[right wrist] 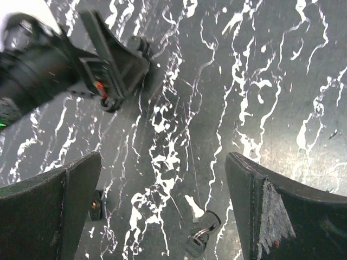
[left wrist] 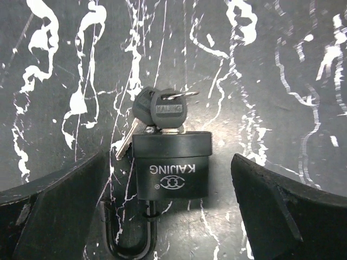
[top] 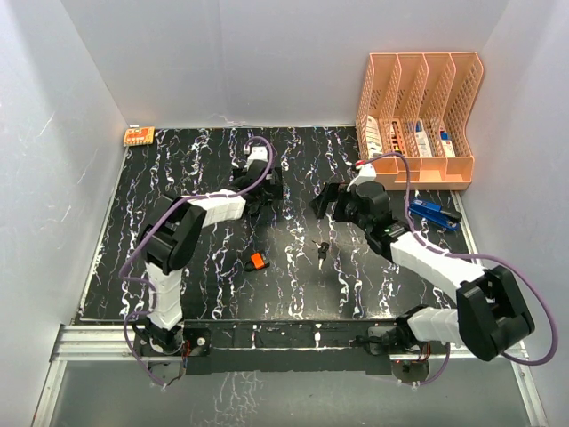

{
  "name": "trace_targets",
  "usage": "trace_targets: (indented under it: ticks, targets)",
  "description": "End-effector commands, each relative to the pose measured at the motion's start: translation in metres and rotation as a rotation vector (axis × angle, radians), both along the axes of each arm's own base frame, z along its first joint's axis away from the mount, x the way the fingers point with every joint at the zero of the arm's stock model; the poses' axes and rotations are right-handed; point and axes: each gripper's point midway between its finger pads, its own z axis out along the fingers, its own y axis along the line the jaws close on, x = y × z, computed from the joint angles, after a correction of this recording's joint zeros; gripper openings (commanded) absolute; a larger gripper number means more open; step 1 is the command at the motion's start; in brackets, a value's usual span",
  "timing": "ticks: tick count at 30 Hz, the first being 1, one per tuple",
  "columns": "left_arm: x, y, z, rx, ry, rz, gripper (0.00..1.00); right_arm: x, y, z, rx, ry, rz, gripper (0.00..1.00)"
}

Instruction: Unlock with the key

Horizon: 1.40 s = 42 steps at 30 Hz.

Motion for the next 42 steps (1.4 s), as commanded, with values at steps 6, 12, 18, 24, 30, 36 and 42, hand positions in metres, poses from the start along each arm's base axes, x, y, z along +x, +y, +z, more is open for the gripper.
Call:
trace_targets:
  ticks: [6, 12, 18, 24, 30, 36, 42]
  targets:
    - [-0.014, 0.0, 0.131, -0.151, -0.233, -0.069, 0.95, -0.021, 0.01, -0.066, -0.201, 0.224, -0.022, 0.94]
    - [-0.063, 0.01, 0.129, -0.28, -0.193, -0.081, 0.91, -0.046, 0.013, -0.082, -0.241, 0.303, -0.048, 0.87]
    - [-0.1, 0.018, 0.125, -0.427, -0.232, -0.08, 0.89, -0.056, 0.011, -0.092, -0.265, 0.352, -0.063, 0.78]
    - [-0.11, 0.031, 0.158, -0.563, -0.37, -0.037, 0.81, -0.057, 0.014, -0.089, -0.26, 0.346, -0.064, 0.72]
    - [-0.113, 0.042, 0.199, -0.701, -0.473, 0.024, 0.69, -0.052, 0.009, -0.058, -0.201, 0.246, -0.098, 0.78]
    - [-0.105, 0.063, 0.192, -0.724, -0.413, 0.228, 0.47, -0.051, -0.001, -0.038, -0.186, 0.155, -0.118, 0.98]
    - [-0.102, 0.062, 0.181, -0.737, -0.365, 0.272, 0.98, -0.051, -0.006, -0.028, -0.159, 0.117, -0.141, 0.98]
